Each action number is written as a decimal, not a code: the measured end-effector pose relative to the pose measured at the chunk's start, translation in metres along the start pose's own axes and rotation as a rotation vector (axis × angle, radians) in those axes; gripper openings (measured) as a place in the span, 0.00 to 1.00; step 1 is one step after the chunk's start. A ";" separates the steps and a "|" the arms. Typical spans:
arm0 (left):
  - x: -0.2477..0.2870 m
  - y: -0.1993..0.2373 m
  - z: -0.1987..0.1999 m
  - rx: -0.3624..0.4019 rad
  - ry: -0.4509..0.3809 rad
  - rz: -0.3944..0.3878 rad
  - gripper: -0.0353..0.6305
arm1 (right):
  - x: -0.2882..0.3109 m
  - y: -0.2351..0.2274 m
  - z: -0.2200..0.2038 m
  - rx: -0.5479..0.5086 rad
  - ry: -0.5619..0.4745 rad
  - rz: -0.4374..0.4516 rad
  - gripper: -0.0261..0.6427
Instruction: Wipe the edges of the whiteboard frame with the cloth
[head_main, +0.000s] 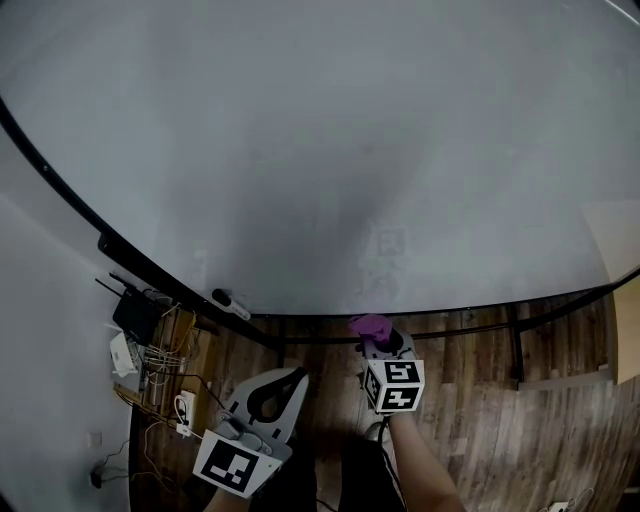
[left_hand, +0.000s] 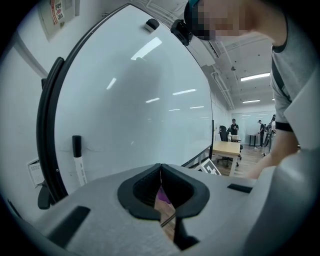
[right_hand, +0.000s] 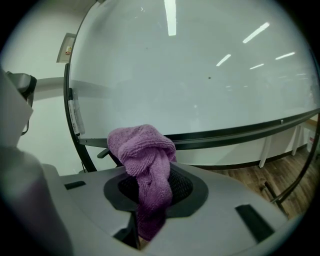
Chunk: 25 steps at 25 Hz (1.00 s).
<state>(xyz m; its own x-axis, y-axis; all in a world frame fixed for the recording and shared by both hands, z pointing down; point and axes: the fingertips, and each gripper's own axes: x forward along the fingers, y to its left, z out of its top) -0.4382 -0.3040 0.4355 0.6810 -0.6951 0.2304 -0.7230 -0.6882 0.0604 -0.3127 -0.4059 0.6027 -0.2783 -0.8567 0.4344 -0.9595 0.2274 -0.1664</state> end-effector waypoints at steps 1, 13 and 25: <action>0.004 -0.005 0.001 -0.001 0.000 -0.001 0.08 | -0.002 -0.007 0.000 0.000 0.001 -0.003 0.18; 0.044 -0.049 0.008 -0.006 -0.025 0.004 0.08 | -0.021 -0.070 0.000 -0.039 0.013 -0.015 0.18; 0.074 -0.087 0.020 0.011 -0.044 0.005 0.08 | -0.039 -0.129 -0.001 -0.008 0.015 -0.039 0.18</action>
<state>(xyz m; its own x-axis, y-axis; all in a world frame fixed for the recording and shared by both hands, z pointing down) -0.3220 -0.2999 0.4275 0.6819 -0.7069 0.1881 -0.7253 -0.6866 0.0490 -0.1783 -0.4010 0.6081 -0.2411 -0.8580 0.4536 -0.9700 0.1977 -0.1416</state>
